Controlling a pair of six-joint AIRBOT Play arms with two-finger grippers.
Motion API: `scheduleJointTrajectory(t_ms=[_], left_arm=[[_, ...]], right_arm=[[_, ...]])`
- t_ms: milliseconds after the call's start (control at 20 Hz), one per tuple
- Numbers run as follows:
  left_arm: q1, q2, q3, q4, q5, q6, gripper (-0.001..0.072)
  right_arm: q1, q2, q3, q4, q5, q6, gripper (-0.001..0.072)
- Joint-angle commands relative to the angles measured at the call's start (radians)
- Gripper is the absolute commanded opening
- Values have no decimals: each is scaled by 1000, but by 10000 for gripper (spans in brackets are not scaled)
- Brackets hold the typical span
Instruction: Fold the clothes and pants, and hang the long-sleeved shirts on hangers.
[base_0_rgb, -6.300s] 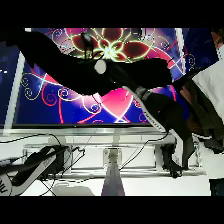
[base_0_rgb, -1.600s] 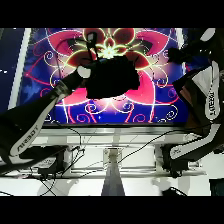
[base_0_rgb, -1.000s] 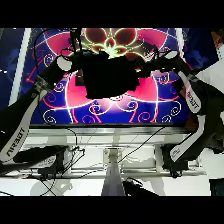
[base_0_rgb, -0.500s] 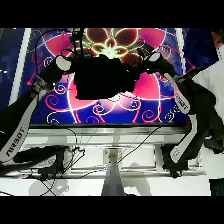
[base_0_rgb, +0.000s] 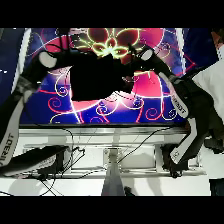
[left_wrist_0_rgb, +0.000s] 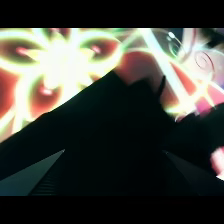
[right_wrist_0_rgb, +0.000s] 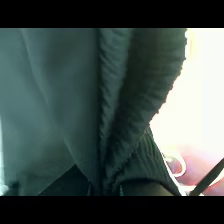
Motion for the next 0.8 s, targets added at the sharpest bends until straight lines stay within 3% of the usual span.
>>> scheduleJointTrajectory(t_ms=[0,150,300,550,750], left_arm=[[116,111,1,76,-134,-2,695],[216,220,1,174,-237,-3,695],[285,290,1,179,-246,-3,695],[300,316,1,179,-245,-3,696],[300,313,0,179,-245,-3,695]], right_arm=[[-94,148,31,-5,-2,-6,19],[-228,346,31,-70,17,8,19],[-376,539,31,-224,83,119,19],[-637,811,31,-656,292,277,19],[-874,935,31,-956,480,295,19]])
